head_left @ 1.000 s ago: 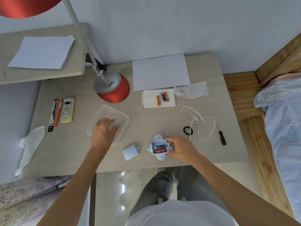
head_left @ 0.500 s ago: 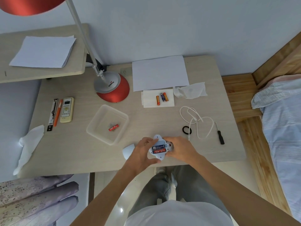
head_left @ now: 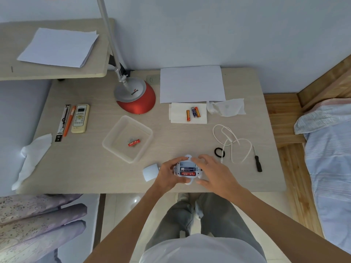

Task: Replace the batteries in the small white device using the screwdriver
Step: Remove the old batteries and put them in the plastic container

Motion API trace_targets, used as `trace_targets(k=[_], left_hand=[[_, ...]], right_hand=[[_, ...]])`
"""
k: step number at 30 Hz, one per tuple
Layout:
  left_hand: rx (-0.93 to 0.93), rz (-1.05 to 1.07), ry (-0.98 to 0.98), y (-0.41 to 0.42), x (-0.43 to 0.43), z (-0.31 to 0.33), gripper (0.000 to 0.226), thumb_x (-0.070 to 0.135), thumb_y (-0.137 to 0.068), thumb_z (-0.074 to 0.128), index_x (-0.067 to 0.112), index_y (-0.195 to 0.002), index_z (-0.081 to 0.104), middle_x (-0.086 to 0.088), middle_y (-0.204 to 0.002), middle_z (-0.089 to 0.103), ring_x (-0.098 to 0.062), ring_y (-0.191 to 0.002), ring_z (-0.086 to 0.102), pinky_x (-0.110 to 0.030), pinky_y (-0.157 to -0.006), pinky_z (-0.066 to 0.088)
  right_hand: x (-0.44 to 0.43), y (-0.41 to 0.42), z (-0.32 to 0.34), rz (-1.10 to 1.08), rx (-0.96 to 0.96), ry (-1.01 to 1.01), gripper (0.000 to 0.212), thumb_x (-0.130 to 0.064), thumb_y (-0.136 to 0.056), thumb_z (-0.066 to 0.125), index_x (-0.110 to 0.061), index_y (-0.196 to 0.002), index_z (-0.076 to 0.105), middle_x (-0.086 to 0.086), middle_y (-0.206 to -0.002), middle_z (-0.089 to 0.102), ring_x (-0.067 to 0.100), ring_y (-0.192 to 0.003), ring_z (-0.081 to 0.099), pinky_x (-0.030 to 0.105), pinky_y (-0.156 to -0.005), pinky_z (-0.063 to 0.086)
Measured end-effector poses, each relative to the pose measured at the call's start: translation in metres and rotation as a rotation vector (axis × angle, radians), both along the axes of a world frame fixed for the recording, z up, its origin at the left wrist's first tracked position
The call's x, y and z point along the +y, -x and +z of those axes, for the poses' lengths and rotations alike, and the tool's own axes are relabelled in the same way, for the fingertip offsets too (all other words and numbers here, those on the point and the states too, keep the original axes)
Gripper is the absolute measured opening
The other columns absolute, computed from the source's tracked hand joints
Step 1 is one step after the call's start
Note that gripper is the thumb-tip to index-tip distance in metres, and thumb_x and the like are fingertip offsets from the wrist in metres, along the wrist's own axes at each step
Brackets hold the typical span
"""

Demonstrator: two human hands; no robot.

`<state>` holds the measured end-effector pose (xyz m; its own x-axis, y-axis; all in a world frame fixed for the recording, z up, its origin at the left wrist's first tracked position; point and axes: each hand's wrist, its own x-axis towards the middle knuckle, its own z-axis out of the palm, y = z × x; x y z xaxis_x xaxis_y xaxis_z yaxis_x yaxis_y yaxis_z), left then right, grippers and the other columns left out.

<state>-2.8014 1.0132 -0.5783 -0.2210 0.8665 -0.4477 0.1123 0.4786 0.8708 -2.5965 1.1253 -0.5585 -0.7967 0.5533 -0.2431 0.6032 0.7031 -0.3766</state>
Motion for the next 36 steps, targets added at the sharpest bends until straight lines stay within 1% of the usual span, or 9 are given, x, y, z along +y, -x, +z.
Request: trace_targets(k=[2, 4, 8, 11, 15, 20, 26, 30, 36], left_hand=[[-0.043, 0.027, 0.016, 0.0, 0.001, 0.003, 0.076, 0.0, -0.069, 0.096, 0.016, -0.138, 0.068, 0.005, -0.122, 0.073, -0.001, -0.108, 0.071, -0.019, -0.083, 0.06], [-0.067, 0.044, 0.02, -0.001, 0.002, 0.004, 0.076, -0.001, -0.069, 0.096, 0.015, -0.138, 0.067, 0.004, -0.12, 0.073, -0.002, -0.105, 0.072, -0.017, -0.082, 0.059], [-0.082, 0.044, 0.014, -0.002, 0.003, 0.003, 0.076, 0.002, -0.07, 0.097, 0.016, -0.139, 0.067, 0.004, -0.121, 0.073, -0.001, -0.104, 0.072, -0.016, -0.084, 0.058], [-0.094, 0.034, 0.027, -0.001, 0.004, 0.001, 0.077, 0.004, -0.069, 0.098, 0.02, -0.138, 0.067, 0.006, -0.123, 0.072, -0.001, -0.107, 0.071, -0.016, -0.086, 0.057], [-0.134, 0.029, 0.047, 0.002, 0.005, -0.001, 0.078, 0.005, -0.068, 0.098, 0.025, -0.138, 0.069, 0.009, -0.124, 0.071, -0.001, -0.11, 0.069, -0.019, -0.089, 0.059], [-0.151, 0.036, 0.046, 0.002, 0.005, -0.002, 0.077, 0.005, -0.069, 0.098, 0.025, -0.137, 0.07, 0.005, -0.127, 0.072, -0.01, -0.114, 0.071, -0.027, -0.094, 0.061], [-0.18, 0.035, 0.076, 0.005, 0.007, 0.002, 0.076, 0.003, -0.066, 0.099, 0.031, -0.131, 0.072, 0.009, -0.124, 0.073, -0.01, -0.114, 0.071, -0.032, -0.096, 0.063], [-0.195, 0.028, 0.086, 0.006, 0.007, 0.006, 0.075, 0.003, -0.066, 0.099, 0.032, -0.131, 0.072, 0.011, -0.122, 0.074, -0.009, -0.113, 0.07, -0.03, -0.093, 0.063], [-0.215, 0.031, 0.073, 0.005, 0.006, 0.011, 0.076, -0.001, -0.067, 0.097, 0.026, -0.133, 0.072, 0.018, -0.115, 0.075, -0.004, -0.11, 0.071, -0.024, -0.087, 0.061]], right_hand=[[0.004, -0.001, 0.005, 0.135, -0.045, -0.067, 0.085, -0.047, -0.088, 0.079, -0.038, -0.157, 0.031, 0.0, -0.149, 0.045, 0.02, -0.131, 0.048, 0.038, -0.096, 0.056], [0.005, 0.0, 0.007, 0.279, -0.072, -0.134, 0.082, -0.048, -0.087, 0.079, -0.037, -0.154, 0.035, 0.004, -0.145, 0.049, 0.023, -0.127, 0.051, 0.039, -0.101, 0.052], [0.014, 0.009, 0.008, 0.383, -0.078, -0.197, 0.089, -0.045, -0.072, 0.093, -0.026, -0.144, 0.044, 0.007, -0.123, 0.065, 0.025, -0.105, 0.064, 0.04, -0.089, 0.059], [0.021, 0.016, 0.007, 0.464, -0.148, -0.188, 0.076, -0.041, -0.079, 0.089, -0.024, -0.144, 0.053, 0.008, -0.123, 0.065, 0.024, -0.106, 0.063, 0.038, -0.089, 0.058], [0.03, 0.031, 0.014, 0.517, -0.24, -0.127, 0.069, -0.037, -0.088, 0.082, -0.021, -0.147, 0.052, 0.013, -0.125, 0.064, 0.028, -0.106, 0.062, 0.042, -0.084, 0.058], [0.036, 0.045, 0.019, 0.575, -0.341, -0.113, 0.071, -0.045, -0.091, 0.075, -0.026, -0.151, 0.042, 0.01, -0.13, 0.059, 0.026, -0.107, 0.061, 0.04, -0.08, 0.057], [0.041, 0.048, 0.024, 0.686, -0.323, -0.112, 0.076, -0.044, -0.093, 0.073, -0.041, -0.152, 0.026, 0.013, -0.131, 0.056, 0.029, -0.106, 0.062, 0.039, -0.072, 0.053], [0.042, 0.044, 0.024, 0.694, -0.311, -0.113, 0.072, -0.046, -0.094, 0.072, -0.041, -0.15, 0.025, 0.013, -0.128, 0.057, 0.029, -0.103, 0.063, 0.04, -0.069, 0.055], [0.041, 0.028, 0.011, 0.645, -0.215, -0.169, 0.066, -0.051, -0.096, 0.068, -0.032, -0.152, 0.039, 0.008, -0.129, 0.06, 0.024, -0.104, 0.062, 0.037, -0.072, 0.059]])
